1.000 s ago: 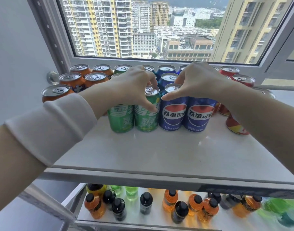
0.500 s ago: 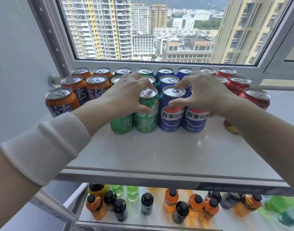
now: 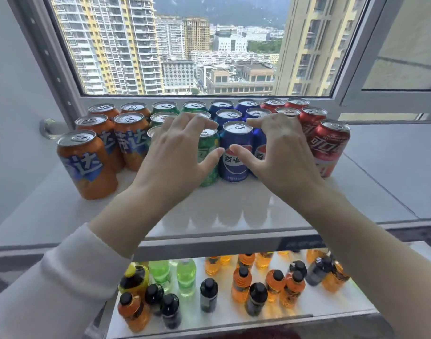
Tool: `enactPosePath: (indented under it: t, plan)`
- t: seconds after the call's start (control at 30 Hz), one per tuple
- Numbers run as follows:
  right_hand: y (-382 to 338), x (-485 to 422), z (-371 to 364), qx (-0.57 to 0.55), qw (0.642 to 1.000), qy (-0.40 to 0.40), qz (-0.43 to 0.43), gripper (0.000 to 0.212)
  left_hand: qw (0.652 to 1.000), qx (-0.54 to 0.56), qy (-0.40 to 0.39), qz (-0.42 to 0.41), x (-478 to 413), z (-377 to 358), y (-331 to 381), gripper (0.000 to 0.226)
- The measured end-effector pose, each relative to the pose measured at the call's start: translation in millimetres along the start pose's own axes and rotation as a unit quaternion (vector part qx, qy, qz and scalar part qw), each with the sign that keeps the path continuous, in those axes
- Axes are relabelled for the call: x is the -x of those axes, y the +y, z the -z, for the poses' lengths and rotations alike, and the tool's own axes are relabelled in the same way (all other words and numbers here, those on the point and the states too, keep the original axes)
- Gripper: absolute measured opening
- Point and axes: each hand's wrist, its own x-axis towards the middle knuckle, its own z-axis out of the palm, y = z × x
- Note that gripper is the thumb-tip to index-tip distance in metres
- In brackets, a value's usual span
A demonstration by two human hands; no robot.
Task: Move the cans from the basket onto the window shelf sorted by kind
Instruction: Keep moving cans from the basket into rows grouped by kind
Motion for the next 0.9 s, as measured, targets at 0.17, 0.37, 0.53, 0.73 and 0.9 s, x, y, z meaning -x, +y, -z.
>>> enactPosePath:
  t: [0.17,0.37,0.53,0.73,0.9]
  plan:
    - [-23.0,44.3,26.6,-0.015,1.000,0.008,0.001,0.053,0.999,0.013,0.013,0.028,44.0,21.1,17.9,0.039]
    - [-44.9,125.1,63.6,-0.043,0.999,0.006,-0.030,0.052,0.998,0.034,0.007,0.056,111.8,45.9,50.3,0.033]
    - [-60.9,166.5,90.2,-0.027,0.999,-0.001,-0.037,0.051,0.998,0.037,0.007,0.040,152.8,67.3,70.4,0.033]
    - [-102.0,204.1,101.9,-0.026,0.999,0.017,-0.041,0.050,0.999,0.044,0.001,0.027,193.8,98.4,71.8,0.035]
    - [-163.9,238.5,84.8,-0.046,0.998,0.002,-0.049,0.047,0.998,0.052,-0.008,0.030,250.9,137.4,36.3,0.035]
